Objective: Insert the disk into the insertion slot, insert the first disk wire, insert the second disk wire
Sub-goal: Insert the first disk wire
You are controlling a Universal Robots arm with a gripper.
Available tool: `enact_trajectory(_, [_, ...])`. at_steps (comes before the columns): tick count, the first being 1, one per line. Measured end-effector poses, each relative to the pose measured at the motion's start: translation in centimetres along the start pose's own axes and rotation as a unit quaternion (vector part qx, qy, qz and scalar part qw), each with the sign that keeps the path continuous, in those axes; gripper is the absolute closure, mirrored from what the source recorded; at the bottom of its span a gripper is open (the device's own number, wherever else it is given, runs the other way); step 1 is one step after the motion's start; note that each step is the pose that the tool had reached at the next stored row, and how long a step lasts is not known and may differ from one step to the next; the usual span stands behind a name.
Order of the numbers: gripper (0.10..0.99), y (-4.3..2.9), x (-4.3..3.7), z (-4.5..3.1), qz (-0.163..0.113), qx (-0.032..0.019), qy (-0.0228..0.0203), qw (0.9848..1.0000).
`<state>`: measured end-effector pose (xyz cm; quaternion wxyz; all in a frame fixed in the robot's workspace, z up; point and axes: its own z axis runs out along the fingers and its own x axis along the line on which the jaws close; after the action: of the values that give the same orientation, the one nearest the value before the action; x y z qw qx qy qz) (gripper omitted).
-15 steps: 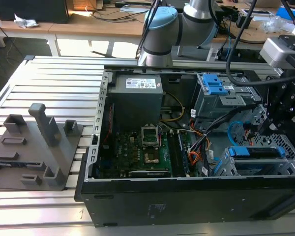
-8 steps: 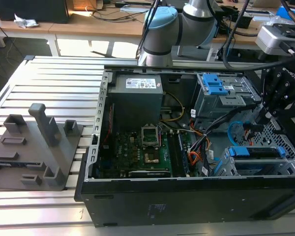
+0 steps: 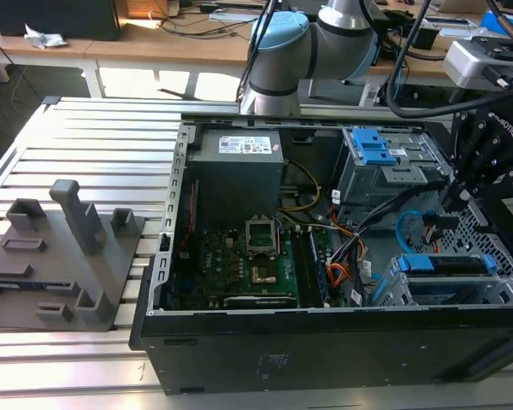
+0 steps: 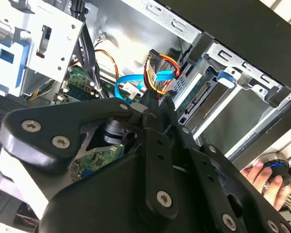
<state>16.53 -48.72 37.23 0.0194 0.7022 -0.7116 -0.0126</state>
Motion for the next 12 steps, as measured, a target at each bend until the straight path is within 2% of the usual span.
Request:
enact_trajectory(1, [0.847,0.00,0.00,0.00,0.000,0.0000,0.0001,1.0000])
enact_trajectory(4, [0.847,0.00,0.00,0.01,0.003,0.0000,0.0003,1.0000])
enact_trajectory(5, [0.847,0.00,-0.01,0.04,0.013,-0.0001,0.0008,0.9999])
enact_trajectory(7, [0.847,-0.01,0.00,0.06,0.028,-0.0002,0.0039,0.9996])
enact_trajectory(12, [0.847,-0.01,0.00,0.07,0.031,-0.0002,0.0041,0.9995])
